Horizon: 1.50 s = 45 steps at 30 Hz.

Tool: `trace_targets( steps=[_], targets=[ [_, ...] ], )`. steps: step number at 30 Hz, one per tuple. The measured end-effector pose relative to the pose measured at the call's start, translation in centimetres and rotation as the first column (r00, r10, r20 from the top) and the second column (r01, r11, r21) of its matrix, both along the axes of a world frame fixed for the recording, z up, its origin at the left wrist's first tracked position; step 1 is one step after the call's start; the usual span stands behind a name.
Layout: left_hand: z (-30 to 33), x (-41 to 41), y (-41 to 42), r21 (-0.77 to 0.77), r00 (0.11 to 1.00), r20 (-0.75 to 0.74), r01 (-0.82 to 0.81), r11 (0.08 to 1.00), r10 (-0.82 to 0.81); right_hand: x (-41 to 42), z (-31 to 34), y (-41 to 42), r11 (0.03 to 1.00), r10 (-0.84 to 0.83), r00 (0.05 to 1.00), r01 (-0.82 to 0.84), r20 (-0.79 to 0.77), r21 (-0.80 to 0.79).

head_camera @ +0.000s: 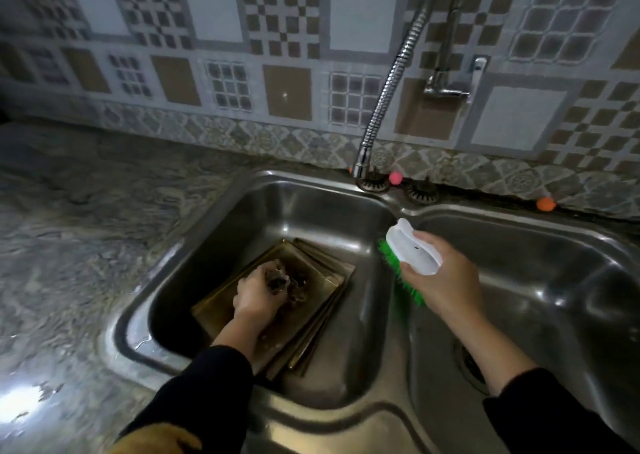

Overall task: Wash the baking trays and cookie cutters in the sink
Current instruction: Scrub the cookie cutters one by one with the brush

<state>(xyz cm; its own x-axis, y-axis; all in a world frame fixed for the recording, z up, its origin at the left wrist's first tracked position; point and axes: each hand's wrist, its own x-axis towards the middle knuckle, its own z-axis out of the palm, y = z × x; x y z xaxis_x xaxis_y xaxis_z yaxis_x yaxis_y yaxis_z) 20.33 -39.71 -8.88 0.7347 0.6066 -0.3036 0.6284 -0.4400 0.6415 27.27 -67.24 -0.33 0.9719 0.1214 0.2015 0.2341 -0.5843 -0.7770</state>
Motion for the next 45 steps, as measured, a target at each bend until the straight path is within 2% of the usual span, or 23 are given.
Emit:
trace_targets(
  steps=[9, 13, 19, 23, 29, 33, 39, 43, 45],
  targets=[
    [-1.5, -1.1, 2.3, -0.047, 1.000, -0.010, 0.023, 0.999, -0.024, -0.5, -0.1, 3.6, 0.999, 0.042, 0.998, -0.042, -0.041, -0.011],
    [-0.6, -0.6, 1.8, 0.019, 0.998, -0.014, 0.064, 0.998, -0.063, -0.5, -0.1, 3.6, 0.999, 0.039, 0.998, -0.039, -0.047, -0.008],
    [2.2, 2.4, -2.1, 0.088, 0.973, 0.093, 0.204, 0.975, -0.212, 0.2, 0.0, 1.6, 1.000, 0.013, 0.999, -0.013, -0.047, -0.004],
    [4.3, 6.0, -7.1, 0.188, 0.904, 0.211, 0.335, 0.923, -0.371, 0.9, 0.4, -1.1, 0.999, -0.043, 0.996, 0.042, -0.075, -0.022],
    [6.1, 11.6, -16.7, 0.318, 0.730, 0.335, 0.508, 0.801, -0.596, 2.4, 0.7, -7.7, 0.986, -0.167, 0.984, 0.165, -0.064, -0.028],
    [3.8, 14.9, -22.5, 0.247, 0.697, 0.295, 0.605, 0.757, -0.654, 3.0, -0.6, -11.7, 0.975, -0.221, 0.973, 0.219, -0.069, -0.035],
    [-3.5, 19.1, -26.6, 0.142, 0.780, 0.077, 0.608, 0.781, -0.621, 4.1, -4.0, -15.3, 0.963, -0.270, 0.958, 0.266, -0.100, -0.052],
    [-7.0, 20.7, -28.2, 0.147, 0.788, -0.014, 0.610, 0.779, -0.615, 4.5, -5.5, -17.0, 0.956, -0.291, 0.951, 0.285, -0.103, -0.072],
    [-8.1, 20.9, -28.7, 0.207, 0.803, -0.076, 0.593, 0.778, -0.591, 4.7, -6.0, -17.6, 0.954, -0.299, 0.949, 0.293, -0.101, -0.068]
  ],
)
